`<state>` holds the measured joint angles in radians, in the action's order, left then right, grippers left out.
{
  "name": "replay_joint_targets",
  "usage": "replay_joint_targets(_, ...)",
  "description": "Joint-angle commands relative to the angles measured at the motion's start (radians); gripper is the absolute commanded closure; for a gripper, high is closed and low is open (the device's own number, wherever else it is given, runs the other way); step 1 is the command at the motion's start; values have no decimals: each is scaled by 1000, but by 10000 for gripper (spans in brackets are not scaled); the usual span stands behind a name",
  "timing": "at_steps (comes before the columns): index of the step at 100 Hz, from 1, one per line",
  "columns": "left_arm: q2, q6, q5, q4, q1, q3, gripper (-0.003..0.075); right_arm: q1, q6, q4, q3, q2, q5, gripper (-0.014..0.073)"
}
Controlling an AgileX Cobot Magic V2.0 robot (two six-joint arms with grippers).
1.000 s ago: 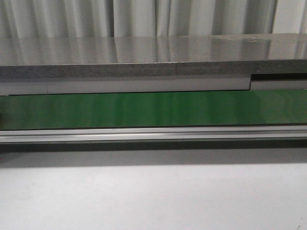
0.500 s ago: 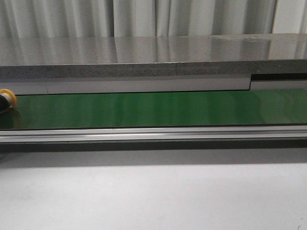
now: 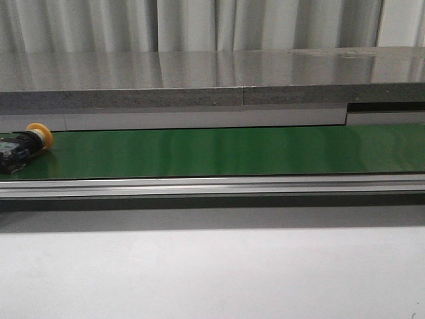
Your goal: Move button from left to right
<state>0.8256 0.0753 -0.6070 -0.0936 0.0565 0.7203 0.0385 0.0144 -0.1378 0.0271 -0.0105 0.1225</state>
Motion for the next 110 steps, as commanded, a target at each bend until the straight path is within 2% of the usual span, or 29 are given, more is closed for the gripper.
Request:
replay_joint_targets(1, -120, -1, 158, -15, -7, -72, 63, 4, 1, 9, -14, -19, -82, 661)
replay_joint_targets(21, -342, -1, 287, -15, -7, -272, 63, 4, 1, 9, -14, -19, -82, 661)
replay_joint_targets(43, -519, -1, 363, -17, -7, -371, 63, 4, 1, 9, -14, -19, -82, 661)
replay_joint_targets(54, -530, -1, 382, -17, -7, -404, 63, 4, 1, 9, -14, -19, -82, 661)
replay_joint_targets(80, -530, -1, 521, -17, -7, -438, 63, 4, 1, 9, -14, -19, -82, 661)
replay_joint_targets(101, -530, -1, 524, -17, -7, -444, 66, 4, 1, 9, -14, -19, -82, 661)
replay_joint_targets(110, -530, -1, 522, -17, -7, -444, 109, 4, 1, 9, -14, -19, -82, 661)
